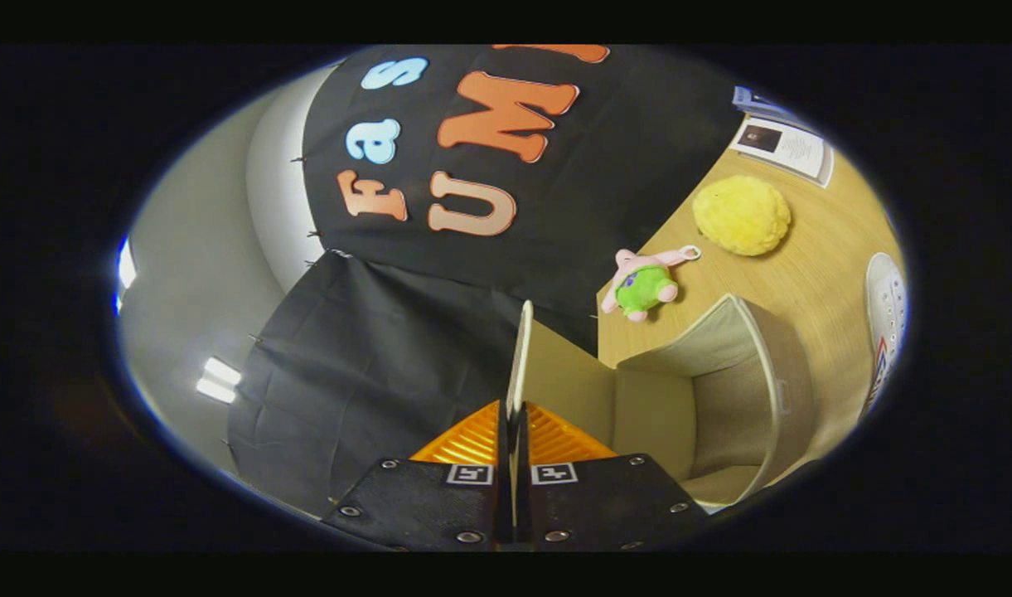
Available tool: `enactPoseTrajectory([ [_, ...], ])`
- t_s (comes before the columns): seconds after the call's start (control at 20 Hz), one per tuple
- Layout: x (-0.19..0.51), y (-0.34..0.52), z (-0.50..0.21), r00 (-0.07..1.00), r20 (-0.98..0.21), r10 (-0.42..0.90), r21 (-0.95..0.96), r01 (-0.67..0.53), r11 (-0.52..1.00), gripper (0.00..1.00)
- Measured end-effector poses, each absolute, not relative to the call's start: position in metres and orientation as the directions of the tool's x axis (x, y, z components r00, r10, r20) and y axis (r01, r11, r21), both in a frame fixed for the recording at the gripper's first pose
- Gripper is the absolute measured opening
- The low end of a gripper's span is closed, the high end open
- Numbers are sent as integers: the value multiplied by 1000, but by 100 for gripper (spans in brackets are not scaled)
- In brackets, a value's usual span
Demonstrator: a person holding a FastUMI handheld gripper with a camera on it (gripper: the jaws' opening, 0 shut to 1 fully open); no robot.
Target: Open the storage box then place both shoes into the box .Put the left shoe in first, then the right shoe, with the right side of both shoes facing outward in a uniform manner.
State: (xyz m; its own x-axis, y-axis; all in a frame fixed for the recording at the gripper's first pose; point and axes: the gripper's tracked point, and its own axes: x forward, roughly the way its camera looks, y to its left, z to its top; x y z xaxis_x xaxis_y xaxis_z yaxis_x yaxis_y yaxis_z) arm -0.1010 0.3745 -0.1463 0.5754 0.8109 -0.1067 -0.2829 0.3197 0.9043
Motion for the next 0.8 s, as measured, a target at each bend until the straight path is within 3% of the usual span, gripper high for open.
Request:
enactPoseTrajectory([
  [0.4, -117, 453, -138, 559, -128, 819, 880, -317, 354, 3],
  [0.5, -114, 466, -144, 583, -151, 798, 867, -310, 390, 7],
  [0.6, -120, 478, -141, 574, -158, 804, 855, -328, 402, 26],
  [0.65, -122, 479, -141, 577, -165, 800, 842, -340, 418, 54],
  [0.75, -119, 469, -144, 605, -202, 771, 793, -361, 491, 93],
  [0.8, -117, 461, -146, 622, -220, 751, 763, -370, 530, 97],
])
